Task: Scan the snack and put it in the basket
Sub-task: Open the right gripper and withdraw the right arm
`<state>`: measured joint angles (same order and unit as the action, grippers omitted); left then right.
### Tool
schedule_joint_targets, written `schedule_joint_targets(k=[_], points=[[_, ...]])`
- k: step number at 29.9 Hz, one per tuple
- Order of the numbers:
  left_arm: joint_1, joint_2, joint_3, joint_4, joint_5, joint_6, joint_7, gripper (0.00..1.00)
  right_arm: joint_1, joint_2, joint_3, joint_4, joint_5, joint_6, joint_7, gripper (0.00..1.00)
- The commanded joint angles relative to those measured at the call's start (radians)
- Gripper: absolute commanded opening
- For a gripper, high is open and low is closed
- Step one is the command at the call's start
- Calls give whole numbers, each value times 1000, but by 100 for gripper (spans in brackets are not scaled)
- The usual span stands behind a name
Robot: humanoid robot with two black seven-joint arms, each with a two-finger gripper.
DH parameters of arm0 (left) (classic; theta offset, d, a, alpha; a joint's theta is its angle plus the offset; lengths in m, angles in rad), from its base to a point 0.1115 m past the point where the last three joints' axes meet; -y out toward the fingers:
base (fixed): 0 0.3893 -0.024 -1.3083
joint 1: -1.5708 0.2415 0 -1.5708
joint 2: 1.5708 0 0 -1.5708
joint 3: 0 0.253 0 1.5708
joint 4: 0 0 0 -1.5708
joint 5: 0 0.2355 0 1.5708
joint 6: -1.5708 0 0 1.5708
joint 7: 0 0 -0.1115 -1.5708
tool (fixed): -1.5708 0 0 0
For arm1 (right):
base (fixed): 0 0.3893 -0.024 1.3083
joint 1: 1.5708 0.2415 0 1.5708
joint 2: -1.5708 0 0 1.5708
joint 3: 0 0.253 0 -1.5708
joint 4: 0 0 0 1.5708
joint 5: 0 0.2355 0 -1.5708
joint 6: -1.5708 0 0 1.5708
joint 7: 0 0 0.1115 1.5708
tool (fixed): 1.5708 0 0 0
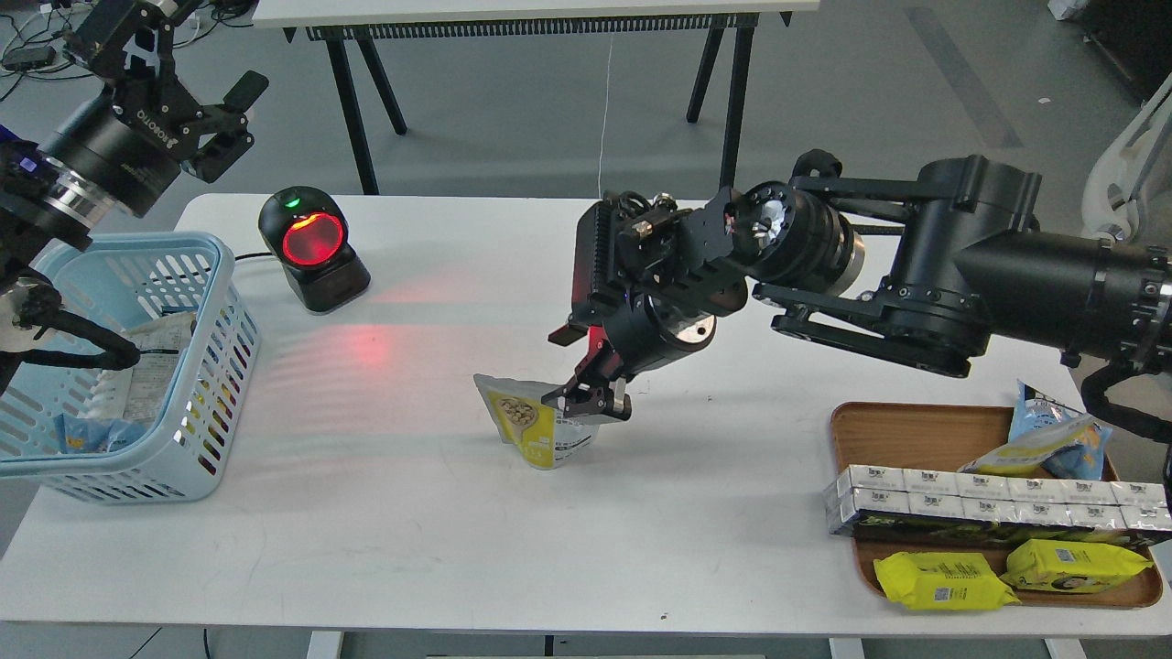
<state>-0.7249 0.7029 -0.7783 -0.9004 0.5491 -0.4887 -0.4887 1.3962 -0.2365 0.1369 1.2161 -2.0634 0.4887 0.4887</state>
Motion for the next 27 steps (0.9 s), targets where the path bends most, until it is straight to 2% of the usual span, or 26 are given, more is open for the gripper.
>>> schedule_joint_targets(k=[1,4,10,14,20,27], points=[[-30,1,-1,6,-3,0,0,100,3,-9,136,-120,196,0,0,92],[-59,0,-16,15,-8,0,0,100,-3,-52,207,-226,337,0,0,92],[-68,0,-65,52,-3,0,0,100,-66,-154,338,-328,639,0,0,92],[-67,3,-64,71,3,0,0,100,-95,-223,412,-401,935,0,0,92],[-70,6,-98,69,11,0,0,100,-132,-310,406,-527,1415,0,0,92],[-68,6,-128,67,19,0,0,100,-161,-328,409,-570,1497,0,0,92]])
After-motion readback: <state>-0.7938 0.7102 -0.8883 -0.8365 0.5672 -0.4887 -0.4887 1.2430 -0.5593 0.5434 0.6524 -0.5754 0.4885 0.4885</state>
